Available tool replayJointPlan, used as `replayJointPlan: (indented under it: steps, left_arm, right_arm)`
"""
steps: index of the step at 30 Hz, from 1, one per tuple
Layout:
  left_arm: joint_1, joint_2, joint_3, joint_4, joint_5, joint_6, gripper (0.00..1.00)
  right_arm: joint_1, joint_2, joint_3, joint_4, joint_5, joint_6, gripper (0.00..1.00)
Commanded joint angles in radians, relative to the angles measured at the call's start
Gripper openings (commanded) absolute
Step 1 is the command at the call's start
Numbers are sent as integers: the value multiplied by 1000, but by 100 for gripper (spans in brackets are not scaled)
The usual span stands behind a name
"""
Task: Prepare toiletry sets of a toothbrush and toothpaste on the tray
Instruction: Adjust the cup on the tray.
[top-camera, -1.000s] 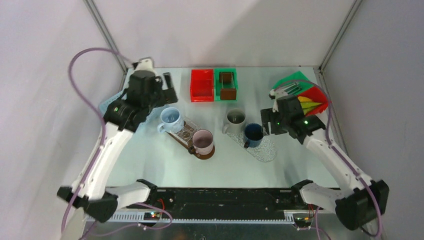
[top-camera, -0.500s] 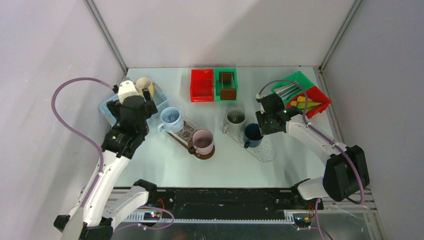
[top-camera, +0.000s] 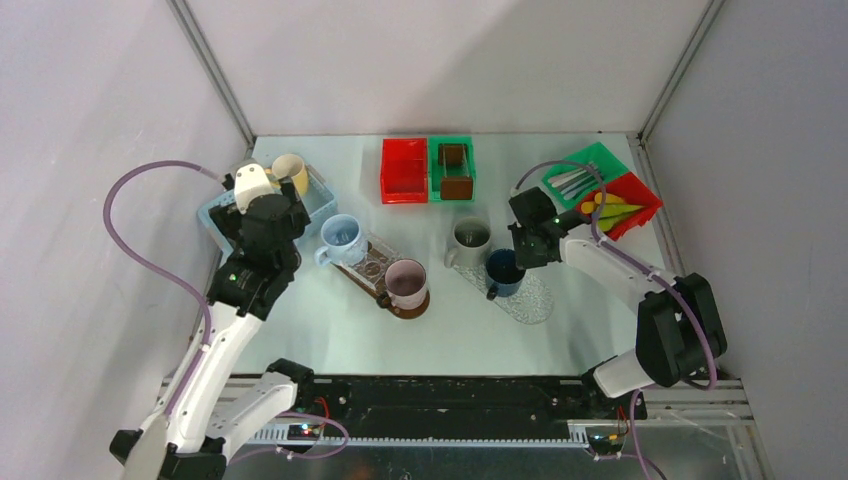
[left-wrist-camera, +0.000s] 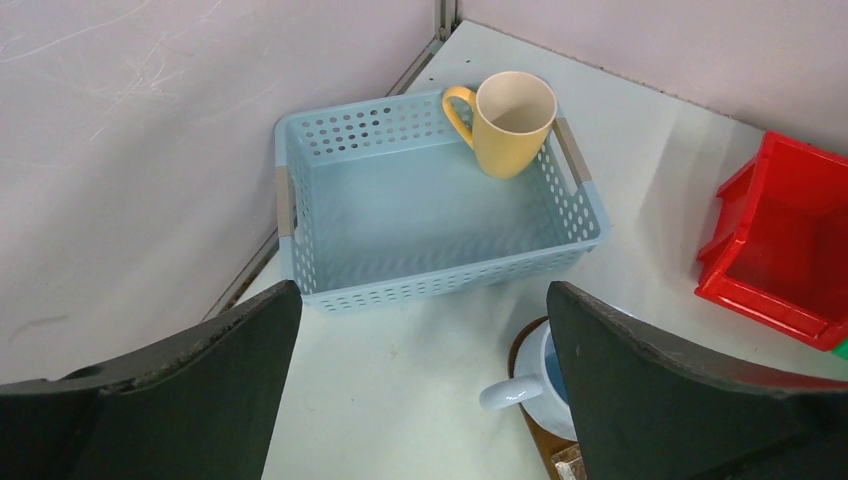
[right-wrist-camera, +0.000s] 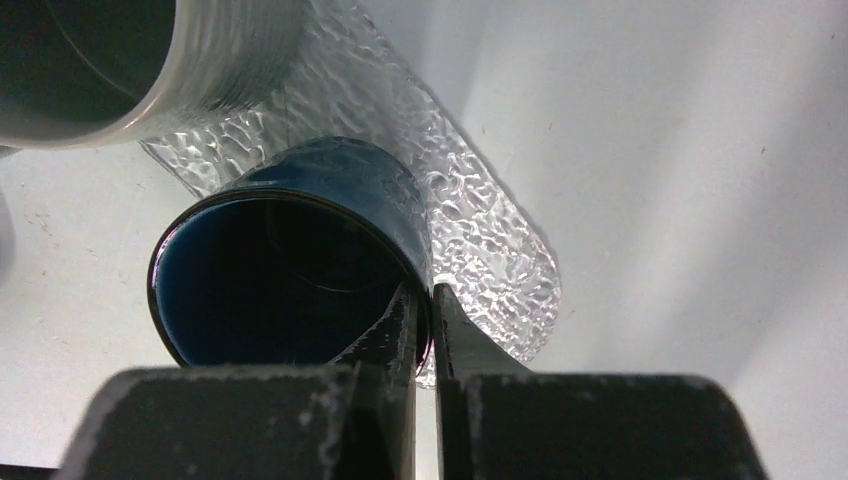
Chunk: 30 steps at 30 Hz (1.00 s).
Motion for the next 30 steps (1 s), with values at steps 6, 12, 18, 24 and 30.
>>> replayJointPlan:
  steps: [6, 12, 18, 24, 30]
  left_arm:
    - [9, -19, -12, 53, -44, 22, 100]
    - [8, -29, -18, 58, -49, 23, 100]
    - [9, -37, -24, 63, -53, 25, 100]
    - [8, -38, -29, 70, -52, 28, 100]
    - [8, -37, -32, 76, -51, 31, 100]
  right_arm:
    - [51, -50, 38, -93, 102, 312, 0]
    - [75, -83, 39, -114, 230, 476, 0]
    - [70, -77, 38, -67, 268, 505, 0]
    - [55, -41, 38, -6, 192, 468, 0]
    - [55, -18, 38, 9, 153, 448, 0]
